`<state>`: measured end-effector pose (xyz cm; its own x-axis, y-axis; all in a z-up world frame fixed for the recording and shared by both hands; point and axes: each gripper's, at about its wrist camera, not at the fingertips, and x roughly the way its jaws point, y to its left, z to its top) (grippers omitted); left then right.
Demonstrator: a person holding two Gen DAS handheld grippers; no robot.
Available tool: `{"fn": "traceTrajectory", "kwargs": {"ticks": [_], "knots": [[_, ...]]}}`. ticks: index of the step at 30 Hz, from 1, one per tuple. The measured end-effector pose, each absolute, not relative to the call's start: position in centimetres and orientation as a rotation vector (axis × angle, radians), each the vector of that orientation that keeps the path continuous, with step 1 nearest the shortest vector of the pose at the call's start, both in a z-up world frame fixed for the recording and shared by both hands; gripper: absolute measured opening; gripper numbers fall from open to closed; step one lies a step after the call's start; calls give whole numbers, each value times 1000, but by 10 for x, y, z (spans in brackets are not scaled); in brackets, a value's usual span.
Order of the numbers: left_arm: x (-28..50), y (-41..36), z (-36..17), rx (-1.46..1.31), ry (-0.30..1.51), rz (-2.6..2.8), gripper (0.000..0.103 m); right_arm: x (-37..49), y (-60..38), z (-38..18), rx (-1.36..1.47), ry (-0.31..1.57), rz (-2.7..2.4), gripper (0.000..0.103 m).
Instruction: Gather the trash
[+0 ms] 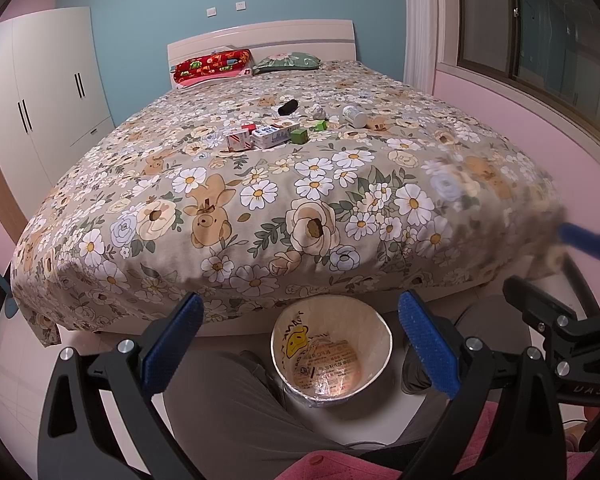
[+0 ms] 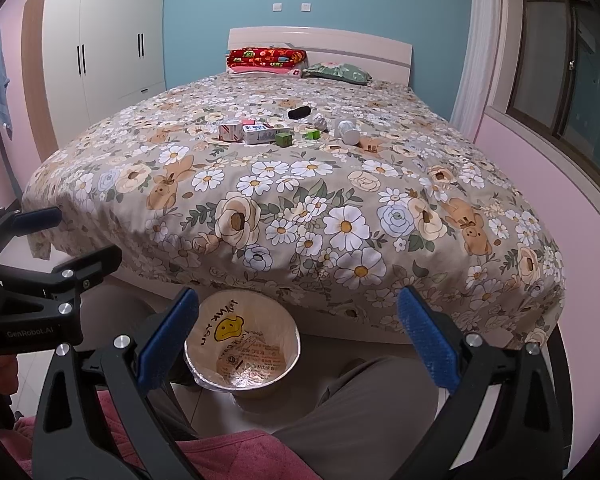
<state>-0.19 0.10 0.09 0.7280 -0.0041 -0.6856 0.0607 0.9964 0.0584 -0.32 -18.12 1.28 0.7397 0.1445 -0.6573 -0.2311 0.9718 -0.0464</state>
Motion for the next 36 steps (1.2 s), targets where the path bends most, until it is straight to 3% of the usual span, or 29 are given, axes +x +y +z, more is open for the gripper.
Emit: {"fn": "traceTrajectory", "kwargs": {"ticks": [15, 36], "knots": [[18, 10, -4, 56, 799, -57, 99, 15, -177, 7, -152, 744, 252, 97], [192, 69, 31, 53, 829, 70, 99, 225, -195, 79, -147, 703, 232, 97]]}}
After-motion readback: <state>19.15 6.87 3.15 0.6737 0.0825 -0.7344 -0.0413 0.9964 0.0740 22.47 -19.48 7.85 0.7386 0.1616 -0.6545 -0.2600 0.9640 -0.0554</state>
